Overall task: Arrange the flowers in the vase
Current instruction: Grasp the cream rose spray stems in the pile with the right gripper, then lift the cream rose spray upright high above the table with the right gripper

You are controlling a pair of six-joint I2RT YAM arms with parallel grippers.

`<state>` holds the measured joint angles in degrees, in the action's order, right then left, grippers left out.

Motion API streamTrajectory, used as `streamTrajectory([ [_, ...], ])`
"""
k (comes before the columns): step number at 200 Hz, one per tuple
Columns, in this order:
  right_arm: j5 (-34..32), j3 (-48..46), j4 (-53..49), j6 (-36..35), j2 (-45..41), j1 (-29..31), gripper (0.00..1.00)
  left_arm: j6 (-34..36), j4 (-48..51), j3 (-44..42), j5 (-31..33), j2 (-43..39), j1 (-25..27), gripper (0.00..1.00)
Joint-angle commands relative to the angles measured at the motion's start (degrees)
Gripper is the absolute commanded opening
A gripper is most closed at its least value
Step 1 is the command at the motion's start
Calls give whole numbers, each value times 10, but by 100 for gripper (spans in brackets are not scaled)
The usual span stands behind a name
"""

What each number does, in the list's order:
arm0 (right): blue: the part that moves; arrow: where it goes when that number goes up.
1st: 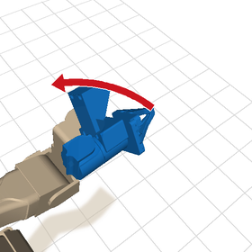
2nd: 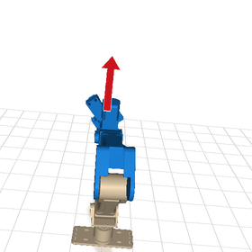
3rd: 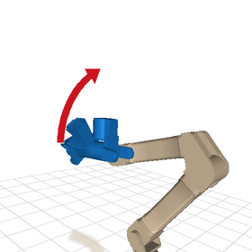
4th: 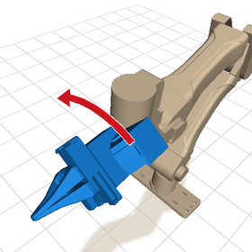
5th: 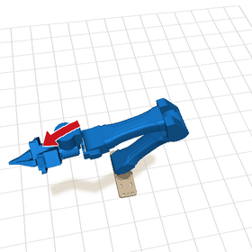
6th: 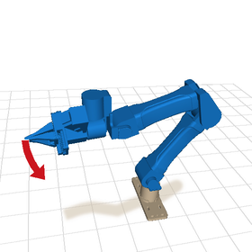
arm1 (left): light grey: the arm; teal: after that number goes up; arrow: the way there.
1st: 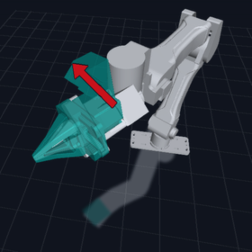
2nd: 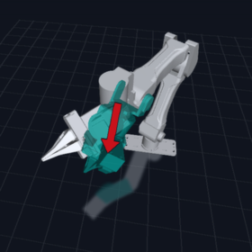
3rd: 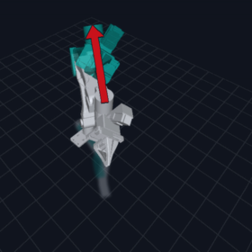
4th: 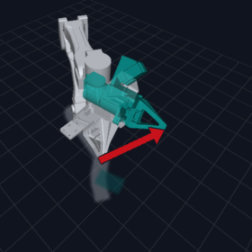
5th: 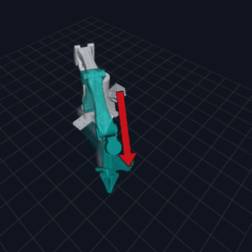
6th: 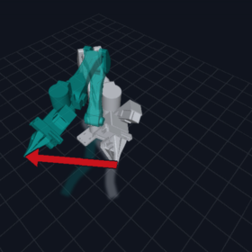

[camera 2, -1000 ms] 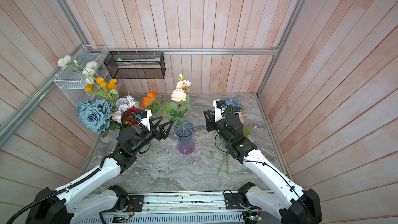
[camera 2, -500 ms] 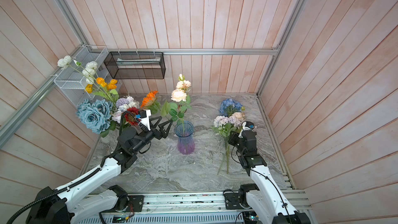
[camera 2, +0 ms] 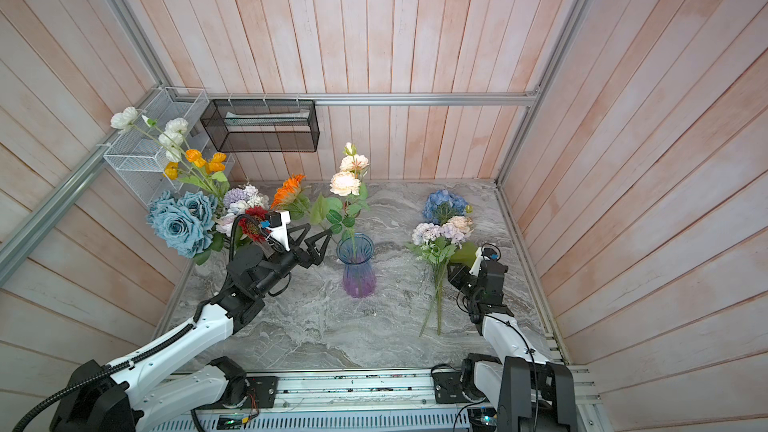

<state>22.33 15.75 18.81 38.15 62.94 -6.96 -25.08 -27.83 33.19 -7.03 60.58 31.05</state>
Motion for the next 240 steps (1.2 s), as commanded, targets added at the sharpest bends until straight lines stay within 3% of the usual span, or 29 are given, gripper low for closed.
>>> streamTrajectory([
  [1, 34, 5, 38, 0, 24, -3, 32, 6, 7, 12, 4, 8, 1, 100],
  [69, 64, 26, 94, -7, 118, -4, 27, 4, 12, 20, 4, 16, 0, 100],
  [95, 59, 35, 93, -19, 123, -4, 13, 3, 12, 20, 5, 17, 1, 100],
  [118, 40, 36, 68, -33, 94, -4, 0, 2, 11, 20, 5, 17, 0, 100],
  [185, -35, 67, -66, -89, -50, -4, 0, -2, -5, 17, -2, 26, 0, 100],
  [240, -54, 162, -161, -129, -110, -4, 0, -2, -7, 18, -9, 26, 0, 100],
])
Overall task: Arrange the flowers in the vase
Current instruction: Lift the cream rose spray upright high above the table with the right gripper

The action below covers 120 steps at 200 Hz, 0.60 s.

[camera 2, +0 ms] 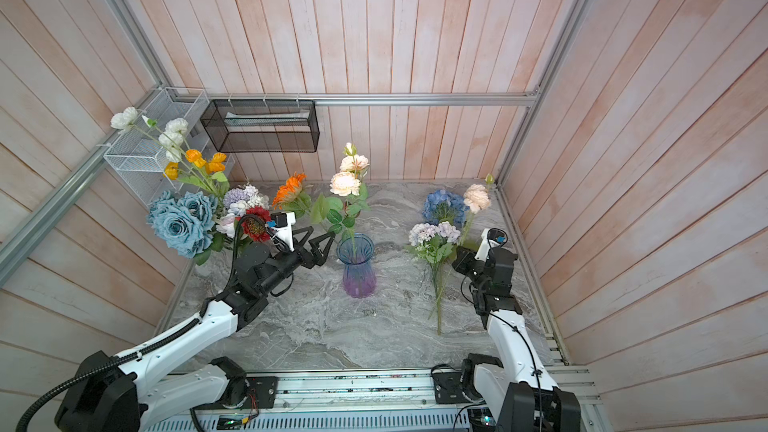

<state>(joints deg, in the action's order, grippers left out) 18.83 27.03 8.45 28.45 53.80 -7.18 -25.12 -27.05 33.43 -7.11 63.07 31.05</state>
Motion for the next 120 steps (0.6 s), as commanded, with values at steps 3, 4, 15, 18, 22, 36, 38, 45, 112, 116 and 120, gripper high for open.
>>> streamTrajectory([
  [3, -18, 56, -62, -33, -21, -2, 0, -2, -15, 15, -9, 0, 0, 100],
  [4, -18, 58, -64, -34, -22, -1, 0, -2, -15, 15, -9, 0, 0, 100],
  [15, -17, 83, -86, -42, -29, -1, 0, -2, -15, 14, -11, -1, 1, 100],
  [18, -18, 90, -93, -44, -32, -1, 0, -2, -14, 14, -11, -2, 1, 100],
  [22, -18, 100, -101, -48, -34, -1, 0, -2, -15, 14, -11, -2, 0, 100],
  [36, -18, 137, -137, -63, -40, -1, 0, -2, -15, 12, -8, -2, 0, 100],
  [38, -18, 144, -142, -65, -42, -1, 0, -2, -15, 12, -7, -1, 0, 100],
  [45, -18, 166, -159, -72, -43, -1, 0, -2, -15, 11, -2, -1, 0, 100],
  [112, 36, 305, -151, -37, -35, 42, 0, -3, -14, 27, 20, 19, 0, 100],
  [116, 36, 313, -145, -36, -31, 51, 0, -4, -15, 26, 21, 20, -1, 100],
  [120, 35, 321, -140, -36, -26, 62, 0, -4, -15, 27, 21, 20, -1, 100],
])
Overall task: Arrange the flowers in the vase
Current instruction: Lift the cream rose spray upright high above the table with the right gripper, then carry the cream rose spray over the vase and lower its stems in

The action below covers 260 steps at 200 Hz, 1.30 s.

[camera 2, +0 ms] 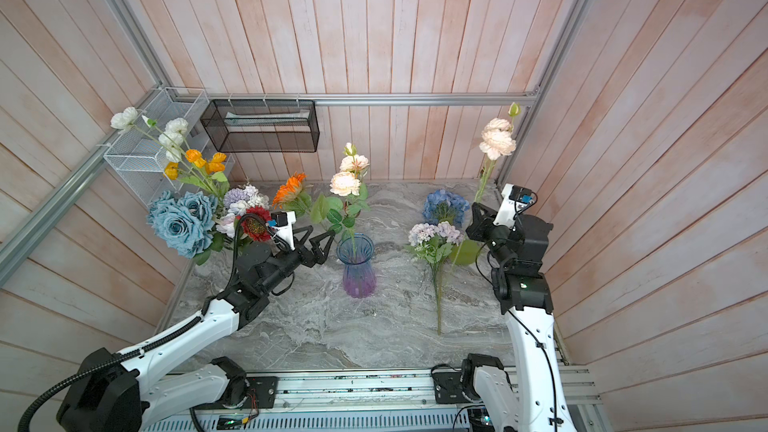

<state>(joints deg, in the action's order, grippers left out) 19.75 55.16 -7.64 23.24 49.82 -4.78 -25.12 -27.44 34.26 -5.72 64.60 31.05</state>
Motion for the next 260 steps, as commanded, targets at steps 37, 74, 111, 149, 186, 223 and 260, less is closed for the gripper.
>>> streamTrajectory([
  [37, -12, 116, 83, 3, 75, 149, 0, -14, -7, 13, 5, -5, 0, 100],
  [74, -11, 186, 159, -10, 143, 228, 0, -6, 13, 1, -5, -32, -1, 100],
  [111, -17, 243, 204, -40, 192, 297, 0, 0, 25, -10, -10, -55, -3, 100],
  [149, -8, 268, 252, -66, 228, 345, 0, 6, 31, -12, -12, -61, -5, 100],
  [186, 5, 221, 334, -69, 235, 363, 0, 10, 39, -12, -12, -69, -5, 100],
  [223, 46, 154, 434, -62, 237, 375, 0, 15, 55, -10, -13, -77, -6, 100],
  [260, 37, 83, 482, -91, 236, 414, 0, 14, 61, -12, -12, -86, -7, 100],
])
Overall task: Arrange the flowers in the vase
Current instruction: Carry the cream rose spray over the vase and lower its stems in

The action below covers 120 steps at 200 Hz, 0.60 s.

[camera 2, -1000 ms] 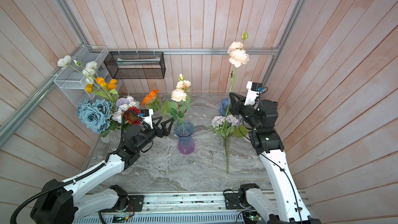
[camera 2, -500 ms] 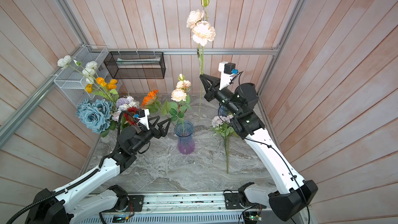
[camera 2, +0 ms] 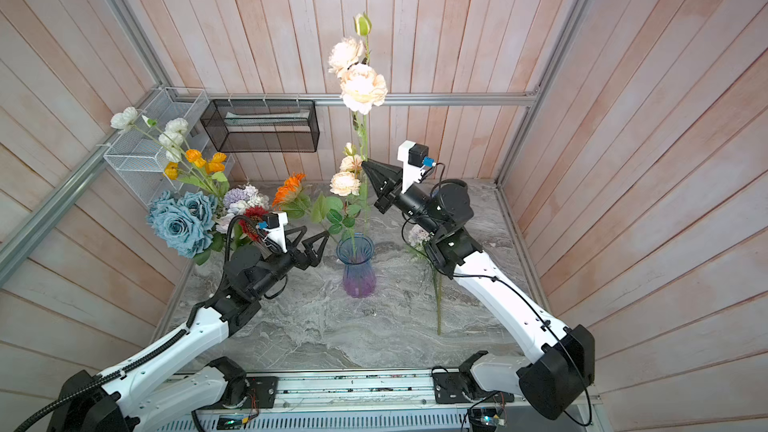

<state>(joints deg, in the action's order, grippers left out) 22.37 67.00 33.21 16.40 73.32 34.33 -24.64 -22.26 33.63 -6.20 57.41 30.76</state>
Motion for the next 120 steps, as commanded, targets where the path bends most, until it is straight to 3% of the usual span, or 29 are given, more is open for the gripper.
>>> streamTrajectory([
  [1, 11, -37, 74, -23, 1, 24, 0, 9, 10, -6, -7, -14, -4, 100],
  [85, -32, -141, 35, -85, 3, 83, 0, 14, 18, 5, -51, -34, -4, 100],
  [120, -83, -169, 5, -125, 7, 108, 0, 12, 10, 13, -76, -38, 0, 100],
])
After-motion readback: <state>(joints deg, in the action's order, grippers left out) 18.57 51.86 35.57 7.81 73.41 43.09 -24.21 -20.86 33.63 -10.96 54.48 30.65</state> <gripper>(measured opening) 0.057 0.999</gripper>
